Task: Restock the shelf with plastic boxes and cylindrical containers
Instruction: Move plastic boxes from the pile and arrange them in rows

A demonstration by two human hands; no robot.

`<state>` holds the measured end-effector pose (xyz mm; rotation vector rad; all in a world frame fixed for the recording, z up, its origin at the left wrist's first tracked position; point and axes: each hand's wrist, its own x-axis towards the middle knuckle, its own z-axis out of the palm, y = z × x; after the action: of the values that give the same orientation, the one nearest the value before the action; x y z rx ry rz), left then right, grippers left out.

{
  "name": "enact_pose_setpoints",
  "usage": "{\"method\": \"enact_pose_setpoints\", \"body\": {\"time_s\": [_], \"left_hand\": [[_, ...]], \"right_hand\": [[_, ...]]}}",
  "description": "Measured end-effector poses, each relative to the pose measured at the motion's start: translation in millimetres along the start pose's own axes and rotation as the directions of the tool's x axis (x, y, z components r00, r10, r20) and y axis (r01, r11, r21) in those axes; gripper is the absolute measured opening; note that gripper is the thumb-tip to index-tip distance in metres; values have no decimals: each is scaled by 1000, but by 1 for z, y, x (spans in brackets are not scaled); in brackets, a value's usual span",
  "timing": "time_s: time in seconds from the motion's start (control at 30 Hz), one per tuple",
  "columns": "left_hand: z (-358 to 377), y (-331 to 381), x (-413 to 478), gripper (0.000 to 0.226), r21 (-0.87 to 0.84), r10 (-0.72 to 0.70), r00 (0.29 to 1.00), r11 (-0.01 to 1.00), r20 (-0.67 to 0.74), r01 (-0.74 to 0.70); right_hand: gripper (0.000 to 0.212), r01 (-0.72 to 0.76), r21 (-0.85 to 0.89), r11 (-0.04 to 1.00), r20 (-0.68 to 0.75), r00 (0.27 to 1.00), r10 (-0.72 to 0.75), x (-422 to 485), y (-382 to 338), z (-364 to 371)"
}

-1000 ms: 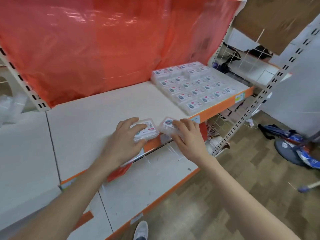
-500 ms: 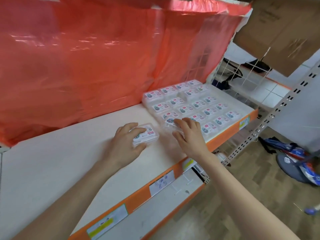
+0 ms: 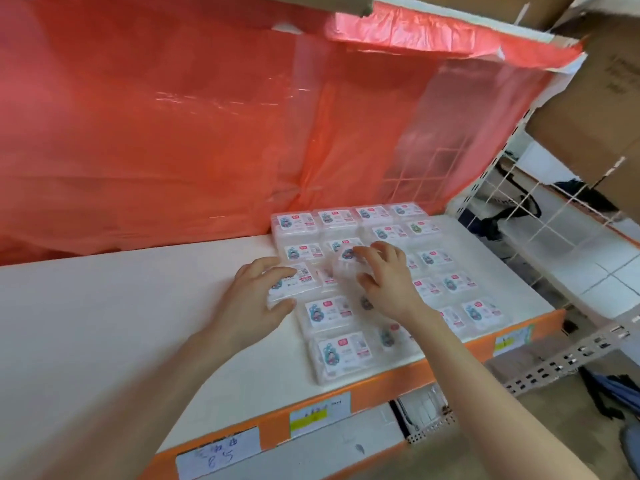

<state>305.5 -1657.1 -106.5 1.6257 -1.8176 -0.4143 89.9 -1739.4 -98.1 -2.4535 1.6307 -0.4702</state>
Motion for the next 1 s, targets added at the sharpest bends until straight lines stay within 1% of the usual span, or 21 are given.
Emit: {"method": "enact_pose_setpoints", "body": {"time_s": [0.13, 0.23, 0.33, 0.43, 0.5, 0.57, 0.67, 0.7, 0.77, 0.87, 1.0], "left_hand": [[23, 16, 1, 45, 65, 16, 999, 998, 27, -18], [34, 22, 2, 45, 81, -9, 999, 997, 42, 5], [39, 23, 0, 46, 137, -8, 1000, 991, 10, 6], [39, 30, -7, 39, 221, 1, 1000, 975, -31, 6], [42, 39, -13, 37, 273, 45, 997, 962, -62, -27], [46, 49, -15, 34, 333, 76, 994, 942, -79, -46], [52, 55, -15, 41, 381, 77, 994, 924, -81, -40], [53, 54, -14, 40, 386, 73, 994, 922, -87, -34], [56, 52, -14, 34, 388, 70, 991, 921, -113, -21], [60, 48, -14, 32, 383, 64, 986, 924, -155, 0], [64, 46, -14, 35, 377, 80, 977, 926, -197, 0]], "right_hand": [[45, 49, 65, 997, 15, 999, -50, 9, 18, -5], [46, 107, 70, 992, 49, 993, -110, 12, 27, -7], [45, 179, 48, 983, 89, 979, -183, 16, 33, -6], [43, 254, 24, 967, 116, 960, -256, 19, 34, -3], [41, 301, 6, 953, 87, 950, -301, 21, 34, 0], [40, 320, 15, 947, 23, 947, -320, 20, 32, 0], [39, 354, 75, 932, -86, 934, -348, 13, 29, 2], [40, 351, 62, 934, -94, 934, -344, 10, 27, 3], [42, 331, -2, 944, -67, 941, -330, 4, 26, 7], [51, 322, -130, 938, 27, 947, -321, -2, 26, 14], [57, 323, -161, 933, 95, 946, -311, 2, 29, 17]]}}
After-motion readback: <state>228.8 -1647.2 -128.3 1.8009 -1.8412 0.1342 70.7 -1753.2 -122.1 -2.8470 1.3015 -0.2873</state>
